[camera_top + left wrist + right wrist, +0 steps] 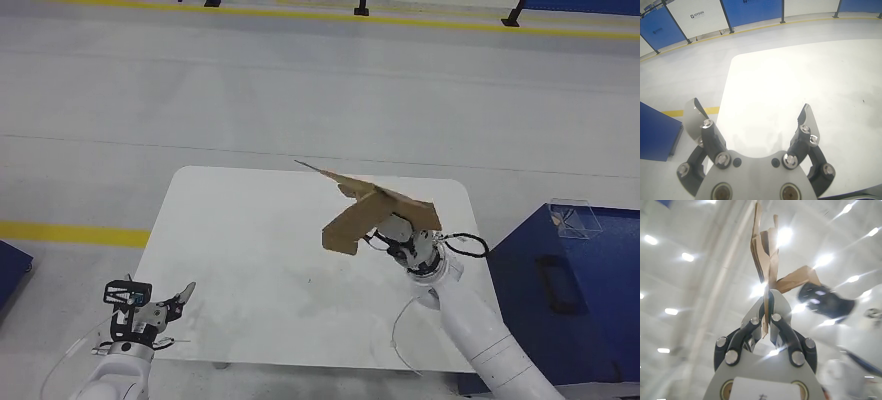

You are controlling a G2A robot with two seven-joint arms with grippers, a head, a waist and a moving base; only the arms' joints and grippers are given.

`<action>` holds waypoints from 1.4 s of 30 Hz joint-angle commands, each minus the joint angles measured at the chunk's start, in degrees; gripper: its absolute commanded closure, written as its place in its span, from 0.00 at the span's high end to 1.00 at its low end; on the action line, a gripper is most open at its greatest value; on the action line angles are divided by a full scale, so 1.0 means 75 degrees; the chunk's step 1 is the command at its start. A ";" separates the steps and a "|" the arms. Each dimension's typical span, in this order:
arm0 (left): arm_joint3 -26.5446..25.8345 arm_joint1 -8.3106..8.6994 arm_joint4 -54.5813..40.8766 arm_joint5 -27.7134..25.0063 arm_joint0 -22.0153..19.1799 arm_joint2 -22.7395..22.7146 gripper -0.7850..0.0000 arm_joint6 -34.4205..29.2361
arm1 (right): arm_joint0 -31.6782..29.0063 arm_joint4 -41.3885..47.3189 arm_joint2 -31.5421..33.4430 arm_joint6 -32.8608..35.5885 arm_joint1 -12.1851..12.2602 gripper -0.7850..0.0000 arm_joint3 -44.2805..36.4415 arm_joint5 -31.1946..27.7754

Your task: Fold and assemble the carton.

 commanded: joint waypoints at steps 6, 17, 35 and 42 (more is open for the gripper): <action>0.0000 0.0000 0.0000 0.0000 0.0000 0.0000 1.00 0.0000 | 0.0235 -0.4619 0.0912 0.0566 0.0185 0.00 0.0201 -0.4754; 0.0000 0.0000 0.0000 0.0000 0.0000 0.0000 1.00 0.0000 | -0.0890 -0.6577 0.1250 -0.1334 0.0339 0.00 -0.1697 -0.6656; 0.0000 0.0000 0.0000 0.0000 0.0000 0.0000 1.00 0.0000 | -0.1405 -1.1801 0.3150 -0.3164 0.0629 0.00 -0.3577 -0.8246; 0.0000 0.0000 0.0000 0.0000 0.0000 0.0000 1.00 0.0000 | -0.2545 -1.5860 0.4599 -0.5586 0.0630 0.00 -0.5658 -0.8722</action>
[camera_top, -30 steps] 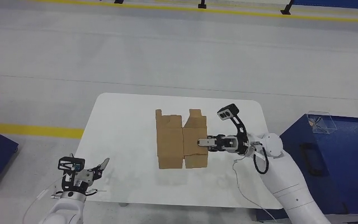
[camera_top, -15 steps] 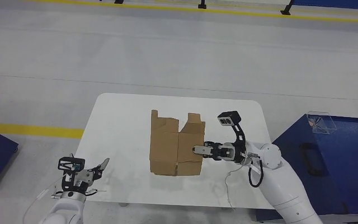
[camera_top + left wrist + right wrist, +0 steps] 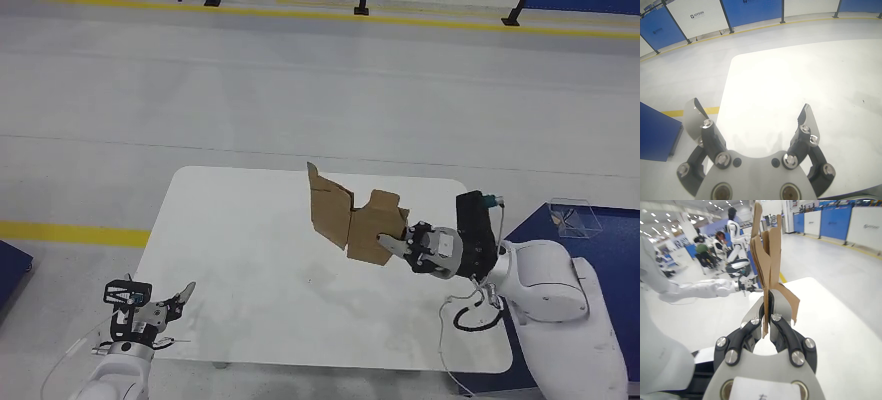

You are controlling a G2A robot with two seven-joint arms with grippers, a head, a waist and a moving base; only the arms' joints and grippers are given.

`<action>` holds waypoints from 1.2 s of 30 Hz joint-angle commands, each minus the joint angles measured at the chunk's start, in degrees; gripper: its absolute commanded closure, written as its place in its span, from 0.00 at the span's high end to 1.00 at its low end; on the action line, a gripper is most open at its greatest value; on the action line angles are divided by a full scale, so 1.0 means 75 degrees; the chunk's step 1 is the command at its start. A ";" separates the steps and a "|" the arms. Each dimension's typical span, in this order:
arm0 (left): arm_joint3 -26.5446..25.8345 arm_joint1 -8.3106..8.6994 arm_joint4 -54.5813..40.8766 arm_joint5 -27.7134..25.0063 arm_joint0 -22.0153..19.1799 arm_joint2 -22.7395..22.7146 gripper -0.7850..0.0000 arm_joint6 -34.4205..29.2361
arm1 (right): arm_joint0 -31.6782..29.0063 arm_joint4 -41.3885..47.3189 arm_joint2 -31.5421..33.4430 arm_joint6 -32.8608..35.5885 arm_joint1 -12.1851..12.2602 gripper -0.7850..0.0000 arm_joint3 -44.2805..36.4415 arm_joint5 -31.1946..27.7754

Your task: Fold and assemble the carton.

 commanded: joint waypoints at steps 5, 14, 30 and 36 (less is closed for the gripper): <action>0.0000 0.0000 0.0000 0.0000 0.0000 0.0000 1.00 0.0000 | -0.0875 -0.3033 0.0521 -0.2542 -0.0112 0.00 -0.1175 0.0053; 0.0000 0.0000 0.0000 0.0000 0.0000 0.0000 1.00 0.0000 | -0.1772 -0.7862 0.0539 -0.5015 -0.0173 0.00 -0.2681 0.0685; 0.0000 0.0000 0.0000 0.0000 0.0000 0.0000 1.00 0.0000 | -0.3438 -1.6008 -0.1117 -0.7752 -0.0075 0.00 -0.2659 0.4825; 0.0000 0.0000 0.0000 0.0000 0.0000 0.0000 1.00 0.0000 | -0.3675 -1.7124 -0.1730 -0.7994 -0.0073 0.00 -0.2530 0.5365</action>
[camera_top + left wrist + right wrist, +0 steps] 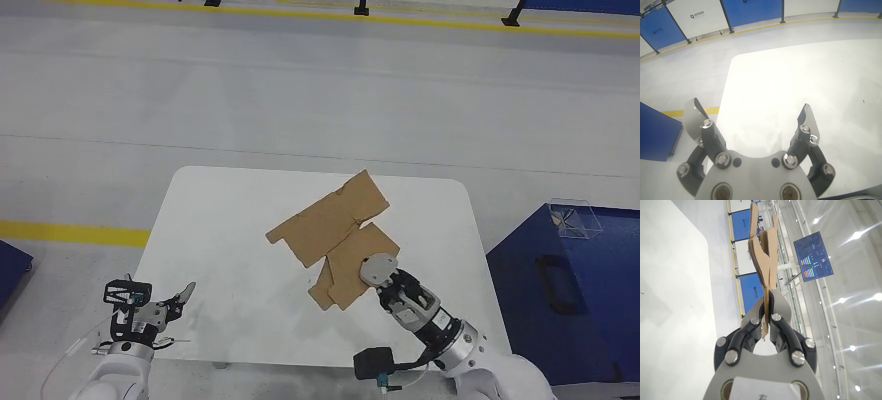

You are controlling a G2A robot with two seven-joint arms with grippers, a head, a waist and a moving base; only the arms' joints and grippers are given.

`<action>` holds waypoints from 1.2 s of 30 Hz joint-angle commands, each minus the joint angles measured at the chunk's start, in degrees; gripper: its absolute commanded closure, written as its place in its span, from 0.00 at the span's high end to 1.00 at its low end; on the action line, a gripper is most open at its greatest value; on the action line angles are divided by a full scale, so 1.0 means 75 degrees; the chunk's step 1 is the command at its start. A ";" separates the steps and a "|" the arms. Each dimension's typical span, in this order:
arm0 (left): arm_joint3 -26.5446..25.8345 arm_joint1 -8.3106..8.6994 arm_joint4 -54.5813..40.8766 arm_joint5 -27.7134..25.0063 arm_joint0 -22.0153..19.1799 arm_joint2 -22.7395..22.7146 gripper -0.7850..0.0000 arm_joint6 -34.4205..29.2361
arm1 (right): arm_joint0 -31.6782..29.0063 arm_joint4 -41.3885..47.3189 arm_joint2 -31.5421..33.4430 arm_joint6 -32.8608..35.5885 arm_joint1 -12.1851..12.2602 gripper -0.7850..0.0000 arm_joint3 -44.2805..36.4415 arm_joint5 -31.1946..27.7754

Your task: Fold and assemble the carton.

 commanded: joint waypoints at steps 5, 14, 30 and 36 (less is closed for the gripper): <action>0.0000 0.0000 0.0000 0.0000 0.0000 0.0000 1.00 0.0000 | -0.0039 0.1486 0.0115 -0.0090 -0.0033 0.00 -0.0367 -0.0486; 0.0000 0.0000 0.0000 0.0000 0.0000 0.0000 1.00 0.0000 | 0.0575 0.9610 0.1997 0.0487 -0.0032 0.00 -0.0186 -0.4176; 0.0000 0.0000 0.0000 0.0000 0.0000 0.0000 1.00 0.0000 | 0.2862 2.2557 -0.0408 0.7893 0.0657 0.00 0.3167 -0.5405; 0.0000 0.0000 0.0000 0.0000 0.0000 0.0000 1.00 0.0000 | 0.3389 2.5271 -0.1367 0.9787 0.0644 0.00 0.4245 -0.4631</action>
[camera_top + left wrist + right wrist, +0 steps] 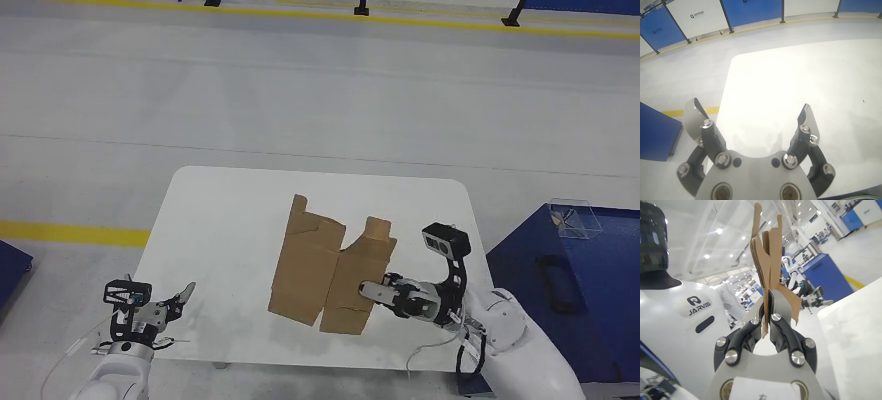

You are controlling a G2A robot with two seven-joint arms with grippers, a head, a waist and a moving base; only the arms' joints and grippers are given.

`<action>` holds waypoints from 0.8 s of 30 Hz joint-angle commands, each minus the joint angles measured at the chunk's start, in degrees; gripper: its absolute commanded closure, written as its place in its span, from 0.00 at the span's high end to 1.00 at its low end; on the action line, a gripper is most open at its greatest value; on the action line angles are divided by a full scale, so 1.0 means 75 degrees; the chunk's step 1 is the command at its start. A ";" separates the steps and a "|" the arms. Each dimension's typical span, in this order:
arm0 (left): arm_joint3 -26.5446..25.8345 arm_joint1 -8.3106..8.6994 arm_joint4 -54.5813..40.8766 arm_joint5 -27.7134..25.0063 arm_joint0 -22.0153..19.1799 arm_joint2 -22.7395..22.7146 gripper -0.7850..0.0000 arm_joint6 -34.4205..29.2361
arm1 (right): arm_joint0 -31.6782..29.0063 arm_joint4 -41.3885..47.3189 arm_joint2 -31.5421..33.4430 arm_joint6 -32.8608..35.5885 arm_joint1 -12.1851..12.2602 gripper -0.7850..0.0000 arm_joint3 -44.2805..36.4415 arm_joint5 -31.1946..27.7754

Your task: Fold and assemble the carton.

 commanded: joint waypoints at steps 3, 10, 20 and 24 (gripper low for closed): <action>0.0000 0.0000 0.0000 0.0000 0.0000 0.0000 1.00 0.0000 | 0.0201 0.1310 -0.0498 0.0767 -0.0071 0.00 0.0432 0.0535; 0.0000 0.0000 0.0000 0.0000 0.0000 0.0000 1.00 0.0000 | 0.0201 0.1310 -0.0498 0.0767 -0.0071 0.00 0.0432 0.0535; 0.0000 0.0000 0.0000 0.0000 0.0000 0.0000 1.00 0.0000 | 0.0045 0.3372 -0.0469 0.0930 -0.0111 0.00 -0.0186 0.1410; 0.0000 0.0000 0.0000 0.0000 0.0000 0.0000 1.00 0.0000 | -0.0115 0.6569 -0.0388 0.1832 -0.0178 0.00 -0.0178 0.3178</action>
